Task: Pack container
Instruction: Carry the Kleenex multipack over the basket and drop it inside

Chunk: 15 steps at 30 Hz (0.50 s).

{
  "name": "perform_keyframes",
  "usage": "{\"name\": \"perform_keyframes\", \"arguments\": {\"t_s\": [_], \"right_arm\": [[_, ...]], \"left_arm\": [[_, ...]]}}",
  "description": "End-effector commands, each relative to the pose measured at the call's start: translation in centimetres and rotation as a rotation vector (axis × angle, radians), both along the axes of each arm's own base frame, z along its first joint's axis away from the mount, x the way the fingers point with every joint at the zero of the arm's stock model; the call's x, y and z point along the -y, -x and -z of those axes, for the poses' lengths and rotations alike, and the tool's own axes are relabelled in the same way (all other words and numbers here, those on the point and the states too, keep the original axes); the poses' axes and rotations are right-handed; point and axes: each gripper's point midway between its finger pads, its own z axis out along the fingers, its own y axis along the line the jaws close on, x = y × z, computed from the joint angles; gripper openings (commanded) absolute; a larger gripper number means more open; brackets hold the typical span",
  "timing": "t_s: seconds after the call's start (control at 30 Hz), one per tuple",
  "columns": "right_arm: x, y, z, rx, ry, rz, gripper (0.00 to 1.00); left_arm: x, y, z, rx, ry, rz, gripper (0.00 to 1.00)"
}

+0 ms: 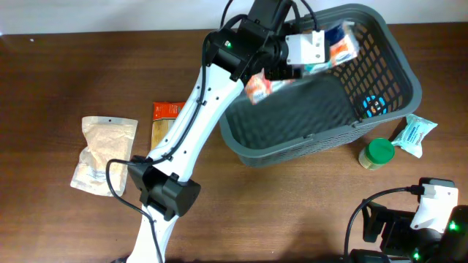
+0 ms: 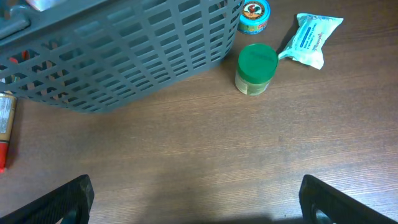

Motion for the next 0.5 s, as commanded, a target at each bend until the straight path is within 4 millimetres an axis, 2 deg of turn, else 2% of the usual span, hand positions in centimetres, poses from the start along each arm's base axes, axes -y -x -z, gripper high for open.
{"name": "perform_keyframes", "arguments": {"t_s": [0.0,0.07,0.13,0.17,0.23,0.3,0.33,0.37,0.4,0.43,0.47], "right_arm": [[-0.1,-0.1,0.1,-0.003,0.000,-0.014,0.99],[-0.1,-0.1,0.1,-0.003,0.000,-0.014,0.99],[-0.1,-0.1,0.1,-0.003,0.000,-0.014,0.99],[-0.1,-0.1,0.1,-0.003,0.000,-0.014,0.99],[-0.1,-0.1,0.1,-0.003,0.000,-0.014,0.99],[-0.1,-0.1,0.1,-0.003,0.000,-0.014,0.99],[-0.1,-0.1,0.1,-0.003,0.000,-0.014,0.99],[-0.1,-0.1,0.1,-0.003,0.000,-0.014,0.99],[-0.1,-0.1,0.1,-0.003,0.000,-0.014,0.99],[-0.1,-0.1,0.1,-0.003,0.000,-0.014,0.99],[-0.1,-0.1,0.1,-0.003,0.000,-0.014,0.99]], "left_arm": [[-1.2,-0.4,-4.2,0.071,0.052,-0.110,0.99],[-2.4,-0.9,-7.1,0.077,0.131,-0.246,0.99],[-4.7,-1.2,-10.3,0.066,0.243,-0.441,0.99],[-7.9,-1.2,-13.3,0.020,0.407,-0.694,0.99],[-9.3,0.4,-14.7,-0.054,0.494,-0.776,0.99],[-10.0,2.0,-15.0,-0.133,0.536,-0.810,0.99],[-10.0,2.9,-14.9,-0.169,0.532,-0.798,0.89],[-10.1,3.6,-14.6,-0.195,0.518,-0.790,0.47],[-10.3,4.0,-14.0,-0.230,0.512,-0.810,0.12],[-10.5,4.3,-13.5,-0.262,0.510,-0.838,0.02],[-11.0,4.5,-12.6,-0.308,0.510,-0.887,0.02]]}}
